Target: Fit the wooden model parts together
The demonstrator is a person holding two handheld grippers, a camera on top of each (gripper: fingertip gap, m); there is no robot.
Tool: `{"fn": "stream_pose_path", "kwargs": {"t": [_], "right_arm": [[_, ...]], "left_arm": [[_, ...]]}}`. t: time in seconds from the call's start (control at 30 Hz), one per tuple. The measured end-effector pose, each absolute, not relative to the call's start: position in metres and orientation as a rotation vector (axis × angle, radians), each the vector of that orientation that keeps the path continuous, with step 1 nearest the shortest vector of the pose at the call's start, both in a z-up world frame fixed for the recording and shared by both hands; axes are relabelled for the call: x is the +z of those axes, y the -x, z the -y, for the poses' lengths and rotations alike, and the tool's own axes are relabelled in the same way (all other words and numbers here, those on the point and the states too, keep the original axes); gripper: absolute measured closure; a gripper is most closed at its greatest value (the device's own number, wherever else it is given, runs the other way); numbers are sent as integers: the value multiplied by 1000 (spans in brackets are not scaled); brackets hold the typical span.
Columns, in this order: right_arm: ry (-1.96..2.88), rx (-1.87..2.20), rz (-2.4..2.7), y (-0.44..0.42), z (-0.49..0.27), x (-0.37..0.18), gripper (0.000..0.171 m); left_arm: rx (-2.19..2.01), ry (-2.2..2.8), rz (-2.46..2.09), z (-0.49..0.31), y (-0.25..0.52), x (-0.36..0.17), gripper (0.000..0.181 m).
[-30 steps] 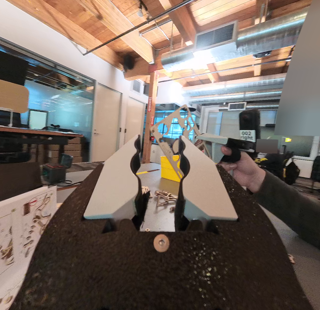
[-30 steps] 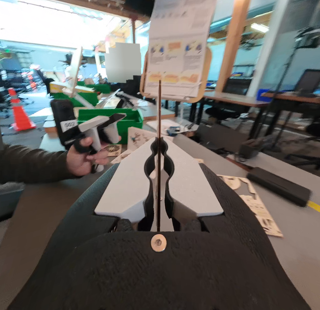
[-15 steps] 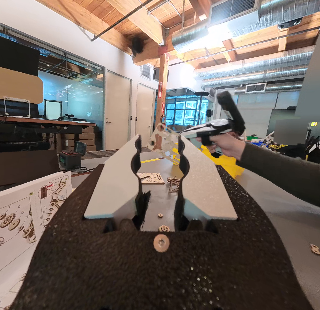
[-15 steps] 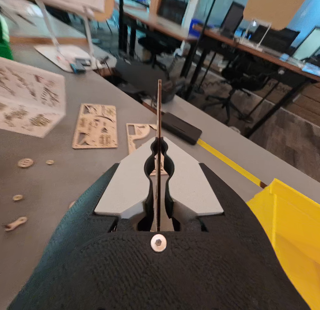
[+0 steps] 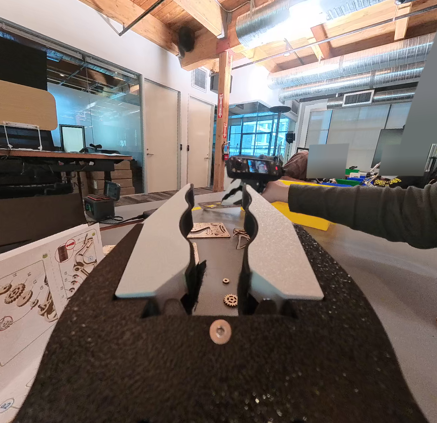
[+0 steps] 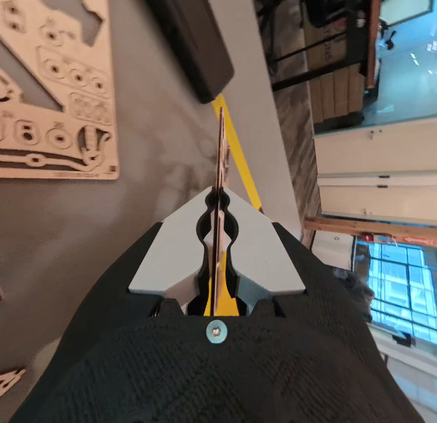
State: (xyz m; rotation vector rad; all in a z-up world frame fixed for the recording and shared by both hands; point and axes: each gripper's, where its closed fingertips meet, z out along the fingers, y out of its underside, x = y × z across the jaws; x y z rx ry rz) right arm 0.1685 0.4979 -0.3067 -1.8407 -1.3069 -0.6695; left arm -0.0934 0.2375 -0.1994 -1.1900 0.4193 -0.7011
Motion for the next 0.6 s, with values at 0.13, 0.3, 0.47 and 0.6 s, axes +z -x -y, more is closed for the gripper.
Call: {"fn": "stream_pose_path", "kwargs": {"t": [0.13, 0.3, 0.47, 0.6], "right_arm": [[1946, -501, 1313, -162, -486, -325, 168], [1987, -282, 1206, -159, -478, -311, 166], [1853, 19, 996, -149, -461, -231, 171], [1832, 520, 845, -139, -438, -182, 171]], "left_arm": [[-713, 1190, -424, -236, 92, -199, 145], [-729, 1202, -434, -236, 88, -202, 145], [-736, 1202, -434, -235, 88, -201, 145], [-739, 1197, -438, -233, 87, -200, 146]]}}
